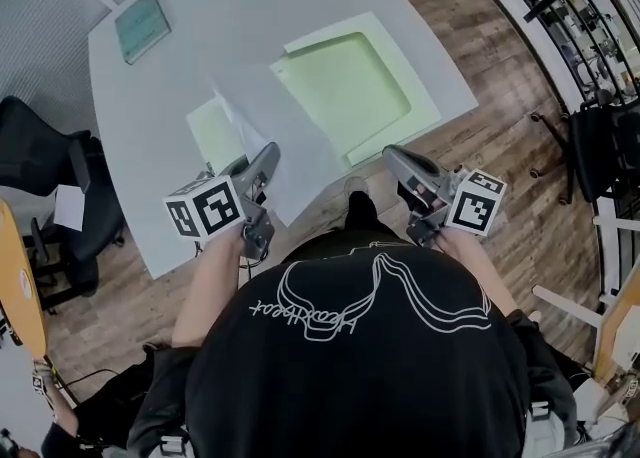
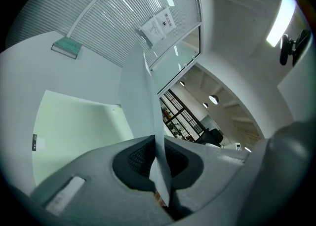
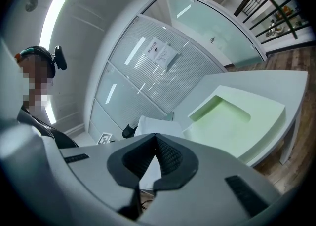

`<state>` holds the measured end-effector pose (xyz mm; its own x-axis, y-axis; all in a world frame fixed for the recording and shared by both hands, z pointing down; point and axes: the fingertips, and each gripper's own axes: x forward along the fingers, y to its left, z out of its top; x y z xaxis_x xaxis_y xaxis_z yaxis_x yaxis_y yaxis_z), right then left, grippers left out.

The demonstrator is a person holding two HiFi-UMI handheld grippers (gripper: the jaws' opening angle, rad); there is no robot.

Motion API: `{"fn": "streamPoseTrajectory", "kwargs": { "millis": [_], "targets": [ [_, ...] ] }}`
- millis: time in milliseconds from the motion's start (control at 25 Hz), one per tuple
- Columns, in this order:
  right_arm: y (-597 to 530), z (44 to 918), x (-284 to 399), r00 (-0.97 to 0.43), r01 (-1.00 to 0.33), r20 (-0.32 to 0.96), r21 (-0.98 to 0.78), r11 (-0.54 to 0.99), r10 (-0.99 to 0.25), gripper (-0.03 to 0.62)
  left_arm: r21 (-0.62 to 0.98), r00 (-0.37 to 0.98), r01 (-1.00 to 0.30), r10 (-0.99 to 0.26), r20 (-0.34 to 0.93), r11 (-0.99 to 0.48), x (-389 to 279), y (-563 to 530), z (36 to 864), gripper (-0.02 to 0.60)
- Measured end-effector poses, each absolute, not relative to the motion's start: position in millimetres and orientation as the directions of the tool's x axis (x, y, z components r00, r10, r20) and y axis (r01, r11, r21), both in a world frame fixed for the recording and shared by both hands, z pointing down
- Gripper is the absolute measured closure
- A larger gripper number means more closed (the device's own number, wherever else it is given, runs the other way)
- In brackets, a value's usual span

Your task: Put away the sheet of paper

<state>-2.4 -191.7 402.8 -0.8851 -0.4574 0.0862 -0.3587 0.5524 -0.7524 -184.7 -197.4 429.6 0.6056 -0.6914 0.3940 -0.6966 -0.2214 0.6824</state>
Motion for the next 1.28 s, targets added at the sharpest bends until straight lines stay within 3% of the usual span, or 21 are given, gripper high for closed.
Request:
{"fn": "streamPoseTrajectory", "kwargs": {
  "millis": [1280],
  "targets": [
    [-239.7,423.1,25.4,-0.897,-0.327,0.097,-0.803,0.499,-0.431,0.585,0.738,0.622,-0.661,-0.647,0.44,-0.133,-155.6,-246.6,468.5,0.571]
  ]
}}
